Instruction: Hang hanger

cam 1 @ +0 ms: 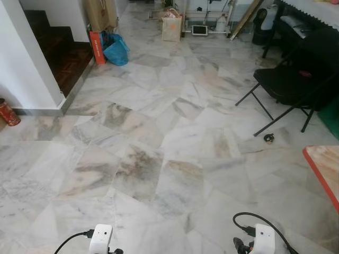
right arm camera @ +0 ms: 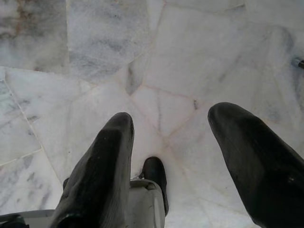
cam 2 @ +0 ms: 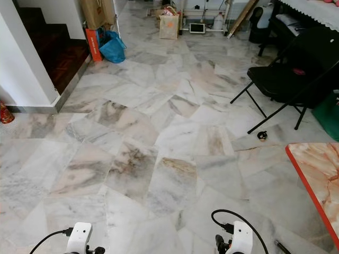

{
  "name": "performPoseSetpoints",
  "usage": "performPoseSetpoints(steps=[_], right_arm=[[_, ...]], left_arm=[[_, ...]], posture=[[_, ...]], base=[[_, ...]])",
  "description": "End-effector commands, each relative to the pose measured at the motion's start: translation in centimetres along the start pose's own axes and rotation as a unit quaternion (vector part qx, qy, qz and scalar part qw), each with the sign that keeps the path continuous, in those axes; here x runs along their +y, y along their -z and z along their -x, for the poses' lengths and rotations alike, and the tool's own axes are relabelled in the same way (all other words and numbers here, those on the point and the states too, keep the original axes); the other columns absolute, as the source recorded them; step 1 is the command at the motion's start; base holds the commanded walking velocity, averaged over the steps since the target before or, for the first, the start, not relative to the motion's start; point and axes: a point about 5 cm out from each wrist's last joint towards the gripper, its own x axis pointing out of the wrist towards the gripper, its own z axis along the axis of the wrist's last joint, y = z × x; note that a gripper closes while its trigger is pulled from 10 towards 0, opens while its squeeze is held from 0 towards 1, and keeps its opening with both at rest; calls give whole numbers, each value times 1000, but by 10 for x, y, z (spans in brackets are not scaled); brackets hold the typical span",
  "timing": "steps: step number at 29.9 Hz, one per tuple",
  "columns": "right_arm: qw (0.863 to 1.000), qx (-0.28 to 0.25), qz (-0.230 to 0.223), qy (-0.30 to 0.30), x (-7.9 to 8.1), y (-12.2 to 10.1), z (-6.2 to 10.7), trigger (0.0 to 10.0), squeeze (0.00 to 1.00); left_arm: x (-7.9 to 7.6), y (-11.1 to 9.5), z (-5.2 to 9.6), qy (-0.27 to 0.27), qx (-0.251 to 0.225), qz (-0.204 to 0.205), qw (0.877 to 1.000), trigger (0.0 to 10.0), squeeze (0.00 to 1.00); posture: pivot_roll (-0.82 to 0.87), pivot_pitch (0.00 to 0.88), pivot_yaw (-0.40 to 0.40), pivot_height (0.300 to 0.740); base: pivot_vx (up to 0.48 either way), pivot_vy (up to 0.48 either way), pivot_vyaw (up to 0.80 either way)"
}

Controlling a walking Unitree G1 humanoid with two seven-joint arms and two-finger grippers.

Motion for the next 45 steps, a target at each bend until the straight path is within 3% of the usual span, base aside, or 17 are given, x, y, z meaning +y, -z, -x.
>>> performPoseSetpoints(steps=[1, 5, 18, 36, 45], right_arm=[[1000, 2, 1, -2, 3, 0, -1, 10000, 0], [1000, 8, -2, -3, 5, 5, 0, 10000, 0], [1000, 24, -11, 14, -7, 12, 4, 10000, 0], [999, 35, -4, 6, -3, 16, 3, 10000, 0], [999, 39, -1, -2, 12, 18, 1, 10000, 0]], left_arm=[[6, 5, 2, -11, 5, 11, 1000, 10000, 0], [6, 6, 2, -3, 11, -15, 1000, 10000, 0], [0, 11, 2, 6, 18, -22, 1000, 10000, 0], [4, 12, 3, 8, 21, -39, 999, 10000, 0], [5, 11, 3, 8, 20, -45, 999, 10000, 0]], posture=[[13, 0, -26, 740], [1, 0, -13, 740], [-16, 0, -4, 740], [-21, 0, 20, 740], [-16, 0, 26, 740]], base=[[0, 0, 0], [0, 0, 0], [-59, 0, 0], [-295, 0, 0], [-315, 0, 0]])
